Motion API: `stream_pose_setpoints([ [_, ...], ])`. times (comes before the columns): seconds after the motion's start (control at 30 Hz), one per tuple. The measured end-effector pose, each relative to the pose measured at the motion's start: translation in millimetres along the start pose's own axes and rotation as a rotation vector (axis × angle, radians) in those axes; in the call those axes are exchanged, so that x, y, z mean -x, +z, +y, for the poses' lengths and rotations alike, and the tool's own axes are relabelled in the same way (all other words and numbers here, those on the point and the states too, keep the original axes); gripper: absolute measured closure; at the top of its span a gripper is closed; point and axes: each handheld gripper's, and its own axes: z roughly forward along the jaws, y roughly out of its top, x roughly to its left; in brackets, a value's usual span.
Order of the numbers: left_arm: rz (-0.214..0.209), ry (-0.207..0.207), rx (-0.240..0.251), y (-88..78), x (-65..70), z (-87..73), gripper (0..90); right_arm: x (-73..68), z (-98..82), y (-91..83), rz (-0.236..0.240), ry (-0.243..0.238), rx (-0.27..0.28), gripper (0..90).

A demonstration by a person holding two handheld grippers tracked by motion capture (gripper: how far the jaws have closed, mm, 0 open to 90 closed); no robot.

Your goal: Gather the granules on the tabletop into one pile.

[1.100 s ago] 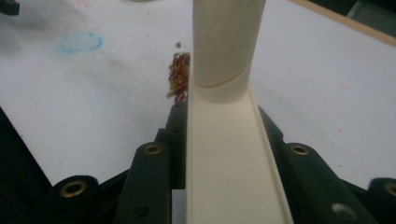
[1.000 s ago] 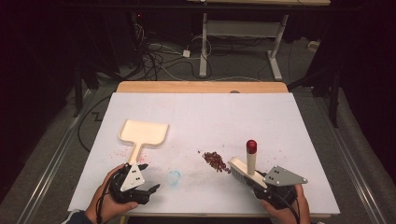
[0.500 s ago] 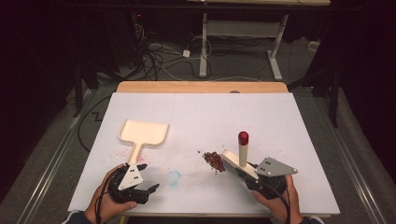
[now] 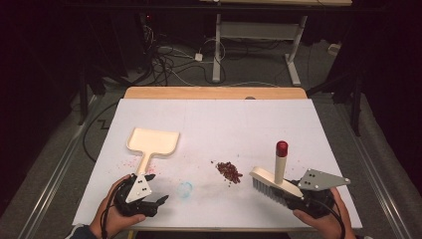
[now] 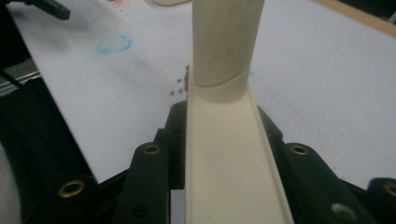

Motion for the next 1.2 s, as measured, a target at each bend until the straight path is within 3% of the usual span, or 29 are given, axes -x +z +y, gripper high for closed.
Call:
stream_pose_setpoints([
  [0.13, 0.039, -0.041, 0.021, -5.4, -8.1, -0.6, 22.2, 4.6, -6.6, -8.0, 0.04, 0.026, -0.03, 67.0],
  [0.3, 0.058, -0.079, 0.032, -9.8, -14.4, -3.2, 22.2, 17.8, -15.5, -9.0, 0.046, 0.077, -0.075, 67.0],
  [0.57, 0.045, -0.066, 0.016, -5.9, -12.2, -2.9, 22.3, 56.9, -18.9, 5.4, 0.08, 0.146, -0.152, 66.8],
  [0.83, 0.011, -0.046, -0.016, 3.7, -6.4, -2.4, 22.3, 98.5, -13.5, 24.8, 0.144, 0.127, -0.207, 60.7],
  [0.97, -0.004, -0.035, -0.029, 7.7, -3.1, -1.3, 22.2, 113.6, -7.6, 34.8, 0.132, 0.101, -0.259, 55.3],
  [1.1, -0.009, -0.036, -0.031, 8.4, -2.8, -1.3, 22.2, 133.4, -3.1, 40.3, 0.051, 0.104, -0.319, 43.4],
  [1.13, -0.01, -0.036, -0.031, 8.6, -3.0, -1.4, 22.2, 138.7, -2.6, 39.7, 0.025, 0.099, -0.31, 44.5],
  [1.17, -0.011, -0.037, -0.032, 9.0, -3.0, -1.5, 22.3, 144.0, -2.4, 39.0, -0.005, 0.113, -0.299, 51.8],
  [1.2, -0.012, -0.035, -0.035, 9.3, -3.0, -1.5, 22.2, 150.0, -2.6, 38.5, -0.007, 0.136, -0.29, 50.1],
])
